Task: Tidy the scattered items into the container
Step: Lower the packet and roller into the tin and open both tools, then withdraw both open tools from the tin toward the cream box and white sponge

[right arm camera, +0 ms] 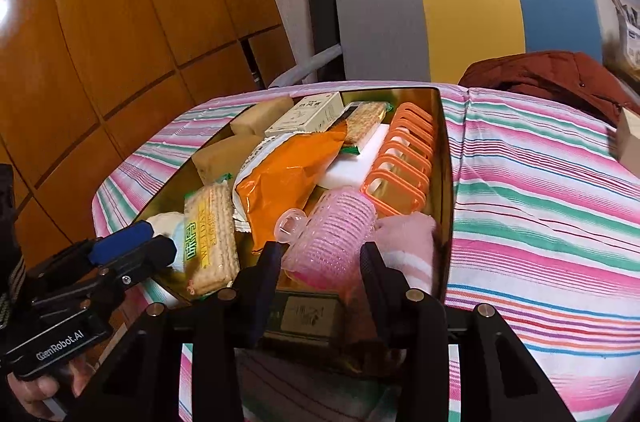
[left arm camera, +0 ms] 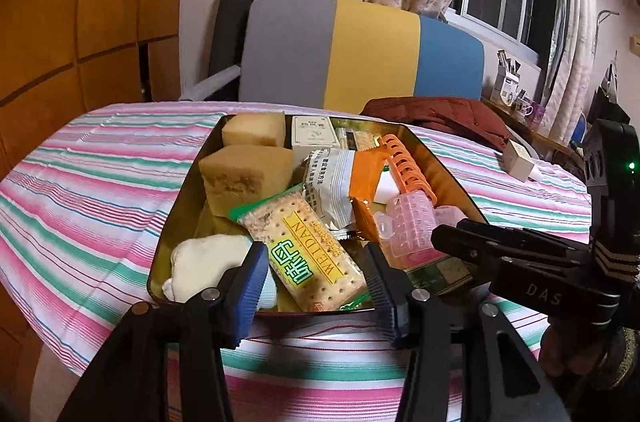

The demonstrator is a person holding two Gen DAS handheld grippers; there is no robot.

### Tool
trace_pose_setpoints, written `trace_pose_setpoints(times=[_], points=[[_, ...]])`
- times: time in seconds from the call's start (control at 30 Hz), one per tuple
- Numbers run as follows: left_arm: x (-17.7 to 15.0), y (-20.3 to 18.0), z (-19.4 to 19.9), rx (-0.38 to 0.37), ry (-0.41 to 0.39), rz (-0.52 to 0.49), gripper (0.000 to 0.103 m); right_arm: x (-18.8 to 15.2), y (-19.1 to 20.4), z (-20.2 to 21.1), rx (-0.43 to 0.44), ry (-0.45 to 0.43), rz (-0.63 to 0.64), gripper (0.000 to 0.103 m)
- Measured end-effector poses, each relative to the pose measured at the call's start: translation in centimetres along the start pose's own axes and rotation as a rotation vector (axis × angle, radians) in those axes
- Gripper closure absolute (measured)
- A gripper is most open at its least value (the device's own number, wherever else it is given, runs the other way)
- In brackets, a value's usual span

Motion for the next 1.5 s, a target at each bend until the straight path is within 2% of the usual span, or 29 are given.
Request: trace_pose_setpoints(times=[0.37,0.93,1.17,1.5], points=[[0.2,-2.1,2.0,0.033,-0.039,-0.075,0.051,-1.0,-1.5,2.9,-0.003,-0.052,-0.045,0.061],[0.6,-5.7,2.0,0.077,-0.055,-0.181,0.051,-3.8,-8.9,5.9,-0.051,-0.093,-0.205,0.061],[1.3,-8.6,1.5,0.059,-0.054,-0.246,0.051,-4.7,-12.8,6.9,-0.081,-0.105,-0.276,0.060],[2.2,-15.5,0.0,-0.016,-0.048,-0.367,0.051,-5.6,-19.2,9.3,-0.175,-0.125,-0.346,0.060]])
Point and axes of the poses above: each gripper's, at about its wrist camera, not at the fingertips, and z roughly against the way its jaws point, y to its left, x to its top, the point moved 9 cm from there along -z, roughly the way its jaws point, and after that the axes turned 13 degrees about y, right-handed, at the moved point
